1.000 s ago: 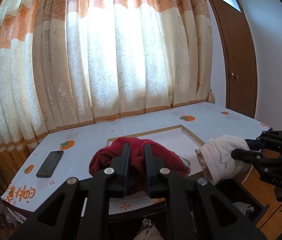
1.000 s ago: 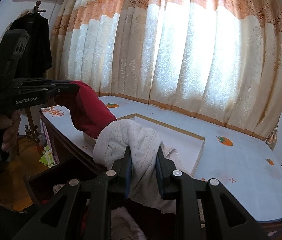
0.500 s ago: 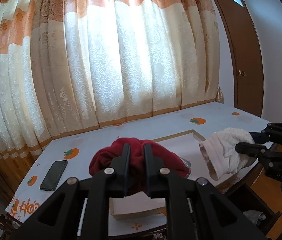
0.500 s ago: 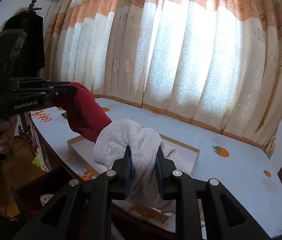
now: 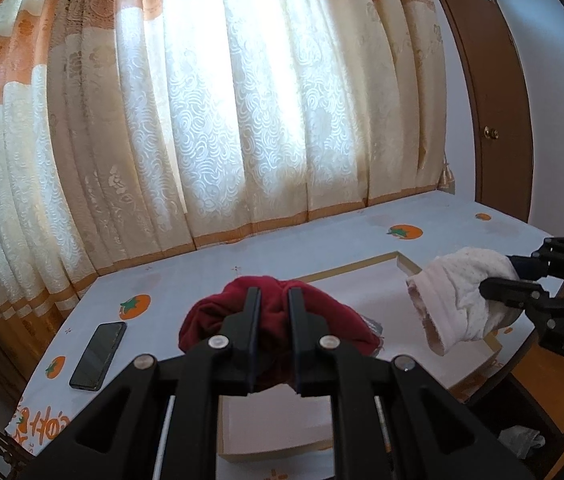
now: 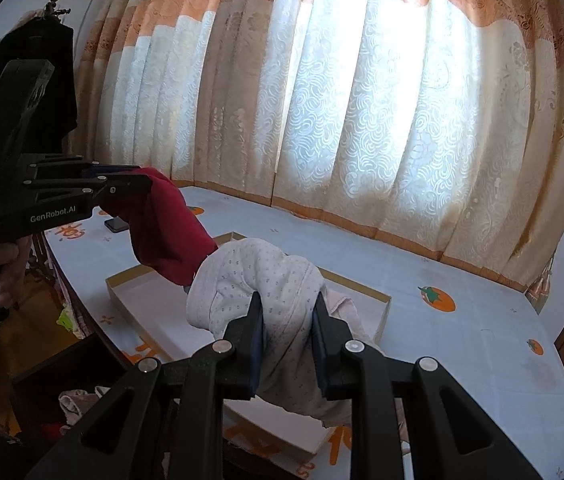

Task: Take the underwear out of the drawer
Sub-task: 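Carry both held garments up over the cardboard tray on the table, then lower the dark red garment into the tray with the left tool while the right tool lowers the pink underwear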

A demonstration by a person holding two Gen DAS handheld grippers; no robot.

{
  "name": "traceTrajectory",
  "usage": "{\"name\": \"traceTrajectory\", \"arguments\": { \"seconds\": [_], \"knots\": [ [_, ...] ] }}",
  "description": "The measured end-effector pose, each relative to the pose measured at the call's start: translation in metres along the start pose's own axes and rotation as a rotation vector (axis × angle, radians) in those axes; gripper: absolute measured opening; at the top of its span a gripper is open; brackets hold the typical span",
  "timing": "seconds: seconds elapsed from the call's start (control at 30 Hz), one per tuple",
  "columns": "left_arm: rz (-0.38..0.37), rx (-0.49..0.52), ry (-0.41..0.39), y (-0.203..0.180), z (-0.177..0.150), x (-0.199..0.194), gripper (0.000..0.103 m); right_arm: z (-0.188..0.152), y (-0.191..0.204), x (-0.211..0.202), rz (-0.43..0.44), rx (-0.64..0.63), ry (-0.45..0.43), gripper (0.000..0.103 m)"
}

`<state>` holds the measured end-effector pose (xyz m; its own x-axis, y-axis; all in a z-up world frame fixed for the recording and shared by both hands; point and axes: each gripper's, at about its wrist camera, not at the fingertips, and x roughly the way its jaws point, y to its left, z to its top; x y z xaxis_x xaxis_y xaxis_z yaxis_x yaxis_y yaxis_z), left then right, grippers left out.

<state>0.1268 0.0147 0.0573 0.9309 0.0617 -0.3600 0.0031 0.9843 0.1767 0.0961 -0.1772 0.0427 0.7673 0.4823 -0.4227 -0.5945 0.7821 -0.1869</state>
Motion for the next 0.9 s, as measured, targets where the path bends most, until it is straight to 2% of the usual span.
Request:
{"name": "traceTrajectory", "arguments": {
  "seconds": [0.5,0.9],
  "knots": [
    [-0.028,0.003,0.045,-0.007,0.008,0.037,0.01,0.005,-0.016,0.029,-0.001,0.008,0.045,0.023],
    [-0.051,0.008,0.079,-0.011,0.029,0.076,0.01,0.02,-0.037,0.06,-0.014,0.025,0.087,0.023]
  ]
}}
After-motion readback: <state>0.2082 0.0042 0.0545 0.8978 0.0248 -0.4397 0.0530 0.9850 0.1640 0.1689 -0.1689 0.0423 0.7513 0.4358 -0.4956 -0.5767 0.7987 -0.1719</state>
